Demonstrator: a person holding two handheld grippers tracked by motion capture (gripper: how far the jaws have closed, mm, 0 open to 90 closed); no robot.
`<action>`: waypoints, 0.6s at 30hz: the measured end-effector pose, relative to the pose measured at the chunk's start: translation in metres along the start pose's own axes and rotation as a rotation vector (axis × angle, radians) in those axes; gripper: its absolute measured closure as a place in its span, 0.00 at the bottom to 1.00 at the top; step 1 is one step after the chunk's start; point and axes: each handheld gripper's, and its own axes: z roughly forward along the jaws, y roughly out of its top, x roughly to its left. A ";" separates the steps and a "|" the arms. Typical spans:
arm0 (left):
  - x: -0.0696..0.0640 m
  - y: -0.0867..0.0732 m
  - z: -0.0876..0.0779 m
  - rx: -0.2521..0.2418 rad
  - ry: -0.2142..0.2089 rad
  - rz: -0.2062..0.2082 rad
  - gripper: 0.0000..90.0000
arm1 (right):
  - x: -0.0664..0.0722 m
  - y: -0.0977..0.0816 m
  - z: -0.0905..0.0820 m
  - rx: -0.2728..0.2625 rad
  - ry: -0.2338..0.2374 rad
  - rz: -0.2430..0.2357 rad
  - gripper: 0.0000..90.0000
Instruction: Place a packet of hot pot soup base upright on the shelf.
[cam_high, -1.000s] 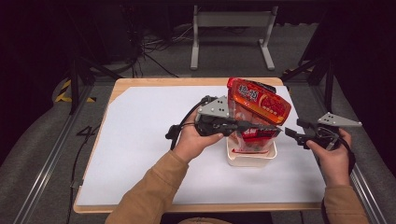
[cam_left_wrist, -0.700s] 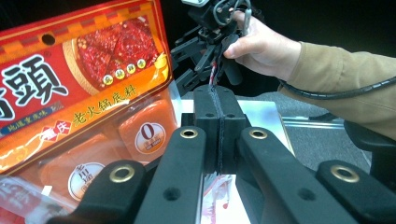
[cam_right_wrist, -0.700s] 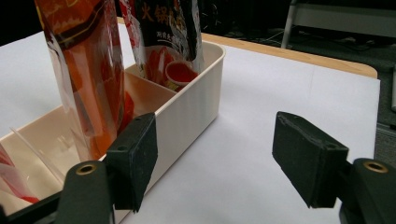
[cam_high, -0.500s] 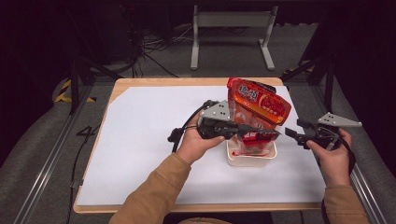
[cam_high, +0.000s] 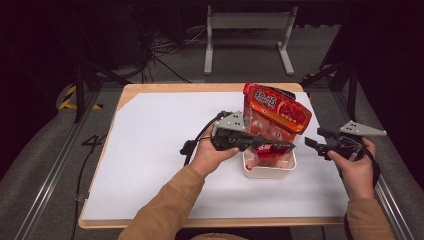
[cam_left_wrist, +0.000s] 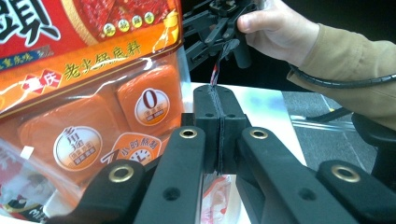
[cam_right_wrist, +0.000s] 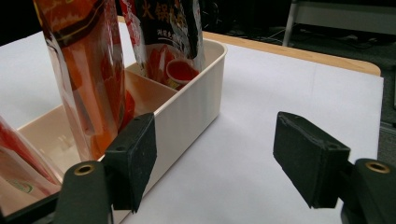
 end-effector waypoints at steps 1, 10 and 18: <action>0.000 -0.001 0.001 0.003 0.001 -0.001 1.00 | 0.000 0.000 0.000 0.001 0.001 -0.002 0.34; 0.003 -0.010 0.003 0.036 0.009 -0.020 0.99 | 0.000 -0.001 0.001 0.004 0.005 0.005 0.34; 0.006 -0.014 0.007 0.092 0.050 -0.044 0.89 | 0.001 -0.001 0.003 0.008 0.013 0.011 0.33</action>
